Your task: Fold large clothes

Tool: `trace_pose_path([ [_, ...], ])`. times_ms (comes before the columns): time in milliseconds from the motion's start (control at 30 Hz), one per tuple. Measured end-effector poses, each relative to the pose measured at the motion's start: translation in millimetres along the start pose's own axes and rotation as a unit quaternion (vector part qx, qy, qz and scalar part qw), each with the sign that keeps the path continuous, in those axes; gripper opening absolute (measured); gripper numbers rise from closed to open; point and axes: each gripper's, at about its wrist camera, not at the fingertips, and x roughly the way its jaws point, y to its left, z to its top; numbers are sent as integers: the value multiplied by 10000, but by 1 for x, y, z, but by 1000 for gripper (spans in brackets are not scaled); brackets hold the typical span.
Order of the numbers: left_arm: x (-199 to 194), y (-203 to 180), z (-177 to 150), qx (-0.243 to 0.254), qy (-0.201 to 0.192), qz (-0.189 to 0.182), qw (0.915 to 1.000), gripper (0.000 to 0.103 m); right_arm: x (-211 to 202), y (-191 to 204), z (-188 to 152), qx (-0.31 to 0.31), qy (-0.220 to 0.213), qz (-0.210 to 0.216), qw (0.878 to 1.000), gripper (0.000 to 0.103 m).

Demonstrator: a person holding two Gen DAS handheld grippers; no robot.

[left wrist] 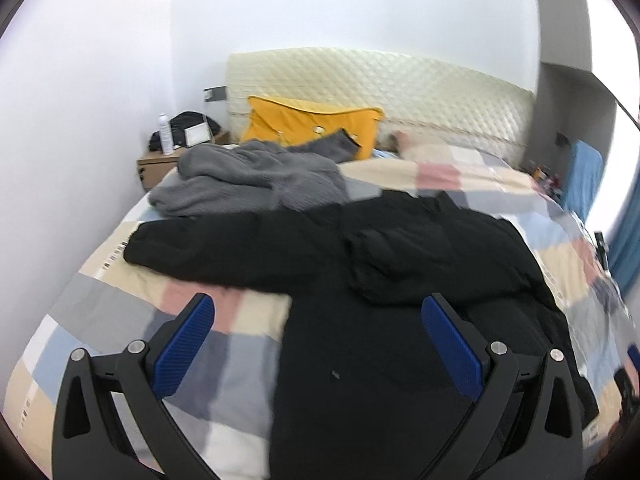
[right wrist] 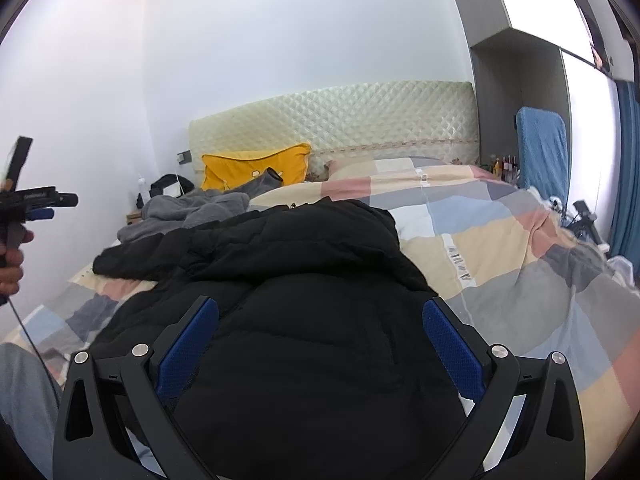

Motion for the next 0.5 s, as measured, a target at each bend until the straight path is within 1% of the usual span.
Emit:
trace_pose_path([
  [100,16,33,23,-90,3,101,9999,103,3,-3,0,126,37,-10,9999,103],
  [267,40,84,43,-85,-54,435,9990,103,7,-2,-1,145,61,-116,9998,103],
  [367,53,112,46,22,-241,942,9953,103,11,-2,-1,158,87,-186,9997,103],
  [433,66,131,45,39,-225,1021,9945,103,13,-2,-1,160,129,-224,9995,103],
  [500,87,157,42,-92,-96,1130,9935,103,14,-6,-3,238,156,-266,9992,103],
])
